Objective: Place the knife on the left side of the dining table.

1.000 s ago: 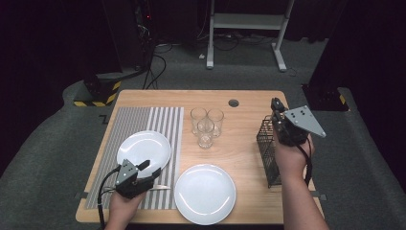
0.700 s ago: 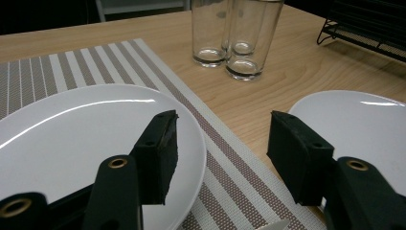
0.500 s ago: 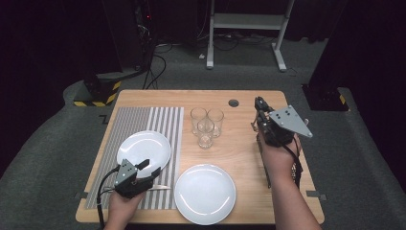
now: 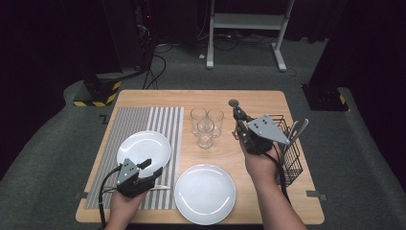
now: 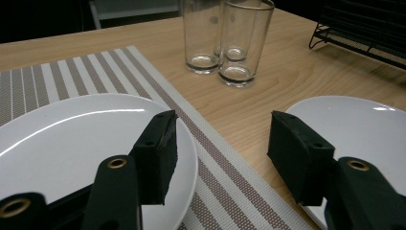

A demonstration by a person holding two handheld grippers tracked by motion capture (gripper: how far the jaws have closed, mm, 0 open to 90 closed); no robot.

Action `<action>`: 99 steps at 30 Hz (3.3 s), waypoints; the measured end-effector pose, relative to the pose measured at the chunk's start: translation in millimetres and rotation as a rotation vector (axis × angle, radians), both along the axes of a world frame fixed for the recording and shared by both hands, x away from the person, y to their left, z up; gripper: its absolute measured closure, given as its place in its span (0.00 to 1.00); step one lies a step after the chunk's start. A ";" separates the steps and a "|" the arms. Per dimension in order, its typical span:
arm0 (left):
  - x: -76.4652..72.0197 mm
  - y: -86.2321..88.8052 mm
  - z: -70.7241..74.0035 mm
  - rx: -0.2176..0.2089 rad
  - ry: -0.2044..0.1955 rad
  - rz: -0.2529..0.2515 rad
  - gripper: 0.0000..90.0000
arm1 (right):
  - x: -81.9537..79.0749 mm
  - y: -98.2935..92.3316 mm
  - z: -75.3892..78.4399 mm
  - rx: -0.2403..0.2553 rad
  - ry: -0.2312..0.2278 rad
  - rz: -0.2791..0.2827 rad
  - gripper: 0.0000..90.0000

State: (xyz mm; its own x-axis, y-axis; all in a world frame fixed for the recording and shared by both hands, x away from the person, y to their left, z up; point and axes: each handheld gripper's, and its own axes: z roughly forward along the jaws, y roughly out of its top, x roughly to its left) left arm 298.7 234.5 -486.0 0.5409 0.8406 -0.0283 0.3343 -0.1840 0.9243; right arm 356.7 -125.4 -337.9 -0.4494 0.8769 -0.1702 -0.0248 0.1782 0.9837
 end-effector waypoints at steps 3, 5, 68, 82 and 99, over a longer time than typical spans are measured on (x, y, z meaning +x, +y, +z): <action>-0.1 -2.6 1.6 -0.001 -0.004 -0.007 0.48 | -1.0 7.3 -5.5 0.003 0.011 0.023 0.96; 0.5 -3.8 2.7 -0.004 -0.006 -0.007 0.48 | -1.5 11.7 -8.8 0.004 0.015 0.033 0.96; 23.1 -68.4 45.3 -0.052 -0.066 -0.152 0.49 | -20.5 88.5 -58.0 0.060 0.148 0.267 0.96; 32.6 -77.5 51.0 -0.073 -0.068 -0.165 0.54 | -19.1 96.3 -60.7 0.050 0.168 0.285 0.96; 34.1 -82.7 53.5 -0.084 -0.100 -0.171 0.76 | -17.9 102.4 -64.7 0.045 0.195 0.306 0.96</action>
State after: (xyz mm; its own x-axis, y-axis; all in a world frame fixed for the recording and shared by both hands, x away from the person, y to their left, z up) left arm 332.9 151.8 -432.5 0.6789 0.7334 -0.0336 0.2107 -0.1508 0.9658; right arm 338.8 -23.0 -402.5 -0.7121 0.7018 -0.0195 0.1189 0.1480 0.9818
